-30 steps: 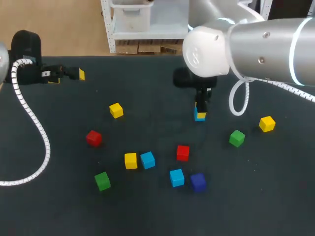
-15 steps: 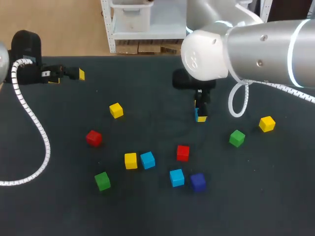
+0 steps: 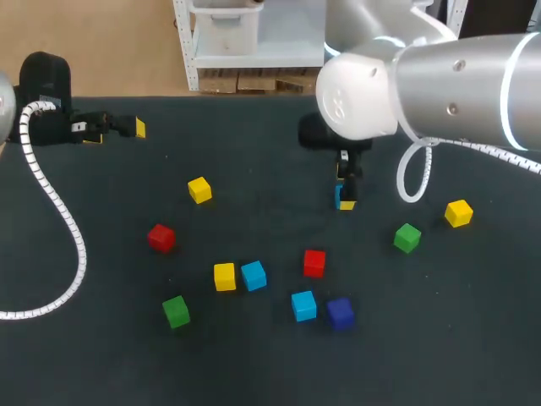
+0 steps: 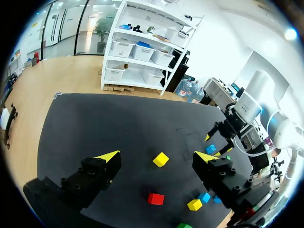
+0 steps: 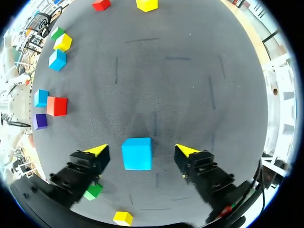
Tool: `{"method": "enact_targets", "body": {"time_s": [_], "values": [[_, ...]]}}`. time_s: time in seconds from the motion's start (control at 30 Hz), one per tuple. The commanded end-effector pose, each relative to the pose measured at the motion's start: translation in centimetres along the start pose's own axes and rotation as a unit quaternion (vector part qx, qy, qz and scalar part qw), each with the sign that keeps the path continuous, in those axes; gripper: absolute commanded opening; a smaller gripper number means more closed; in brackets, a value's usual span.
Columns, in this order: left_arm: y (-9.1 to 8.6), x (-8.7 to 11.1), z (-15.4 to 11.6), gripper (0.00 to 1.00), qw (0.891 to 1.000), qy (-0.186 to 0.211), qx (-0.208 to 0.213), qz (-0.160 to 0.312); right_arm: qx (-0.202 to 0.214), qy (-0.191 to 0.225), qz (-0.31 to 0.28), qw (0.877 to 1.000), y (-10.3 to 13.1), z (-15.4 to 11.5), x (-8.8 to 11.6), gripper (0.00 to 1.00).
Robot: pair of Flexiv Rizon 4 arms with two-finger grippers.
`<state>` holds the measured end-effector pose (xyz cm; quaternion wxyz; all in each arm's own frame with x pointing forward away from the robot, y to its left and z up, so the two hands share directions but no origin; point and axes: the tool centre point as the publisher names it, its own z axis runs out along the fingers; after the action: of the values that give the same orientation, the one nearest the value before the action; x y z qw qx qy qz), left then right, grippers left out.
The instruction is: Place the blue cubes, place green cubes on the blue cubes, place the yellow cubes on the green cubes, then place the red cubes on the yellow cubes, and place purple cube on the red cubes.
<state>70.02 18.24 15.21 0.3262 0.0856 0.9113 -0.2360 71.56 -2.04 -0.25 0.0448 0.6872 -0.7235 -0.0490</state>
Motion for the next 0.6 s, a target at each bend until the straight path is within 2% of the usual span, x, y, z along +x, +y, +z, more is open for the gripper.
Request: {"method": "enact_targets", "body": {"time_s": [0.03, 0.23, 0.33, 0.43, 0.6], "values": [[0.21, 0.11, -0.02, 1.0, 1.0, -0.003, 0.005, 0.001, 0.001, 0.001, -0.001, 1.0, 0.38, 0.1, 0.09, 0.49], [0.21, 0.11, -0.02, 1.0, 1.0, -0.003, 0.005, 0.001, -0.002, 0.004, 0.007, 1.0, 0.44, 0.13, 0.1, 0.49], [0.21, 0.11, -0.02, 1.0, 1.0, -0.003, 0.005, 0.001, -0.003, 0.005, 0.007, 1.0, 0.47, 0.15, 0.08, 0.45], [0.21, 0.11, -0.02, 1.0, 1.0, -0.003, 0.005, 0.001, -0.006, 0.002, 0.006, 1.0, 0.61, 0.06, 0.06, 0.29], [0.21, 0.11, -0.02, 1.0, 1.0, -0.003, 0.005, 0.001, -0.009, 0.003, 0.005, 1.0, 0.99, 0.11, 0.2, 0.1]]}}
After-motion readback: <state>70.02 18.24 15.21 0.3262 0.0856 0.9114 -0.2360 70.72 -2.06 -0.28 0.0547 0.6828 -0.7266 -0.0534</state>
